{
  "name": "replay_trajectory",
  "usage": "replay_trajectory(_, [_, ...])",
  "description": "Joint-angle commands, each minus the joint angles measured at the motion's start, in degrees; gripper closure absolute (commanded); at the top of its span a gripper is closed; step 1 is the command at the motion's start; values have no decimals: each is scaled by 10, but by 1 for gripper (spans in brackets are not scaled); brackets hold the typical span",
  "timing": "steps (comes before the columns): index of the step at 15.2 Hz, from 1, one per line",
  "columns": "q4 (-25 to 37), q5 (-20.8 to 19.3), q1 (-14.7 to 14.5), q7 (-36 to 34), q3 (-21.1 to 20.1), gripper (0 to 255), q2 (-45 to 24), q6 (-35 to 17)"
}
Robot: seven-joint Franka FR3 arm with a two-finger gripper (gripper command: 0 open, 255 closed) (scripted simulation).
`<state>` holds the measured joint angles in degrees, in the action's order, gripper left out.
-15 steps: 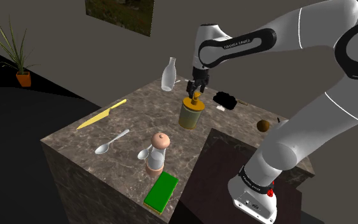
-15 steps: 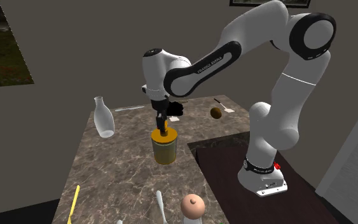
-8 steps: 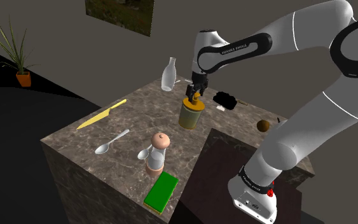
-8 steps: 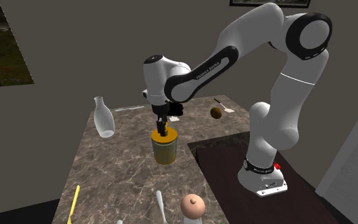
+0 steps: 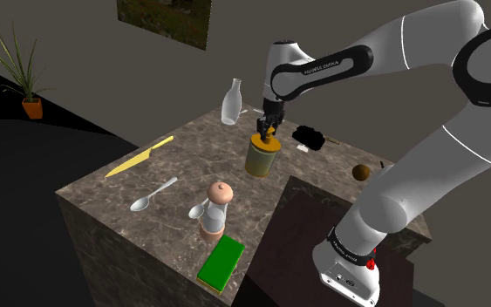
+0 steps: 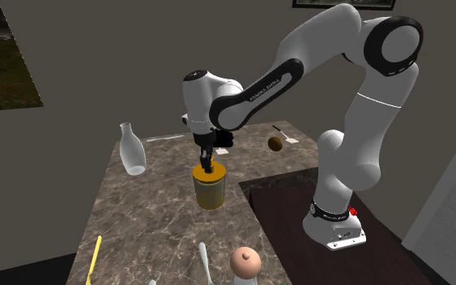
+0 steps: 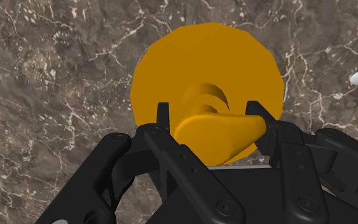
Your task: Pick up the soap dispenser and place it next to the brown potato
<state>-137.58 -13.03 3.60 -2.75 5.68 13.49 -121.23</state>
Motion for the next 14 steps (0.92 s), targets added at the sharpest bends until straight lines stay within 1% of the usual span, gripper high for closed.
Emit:
replay_trajectory(1, [0, 0, 0, 0, 0, 255, 0, 0])
replay_trajectory(6, [0, 0, 0, 0, 0, 255, 0, 0])
replay_trajectory(14, [39, 6, -2, 11, -3, 255, 25, 64])
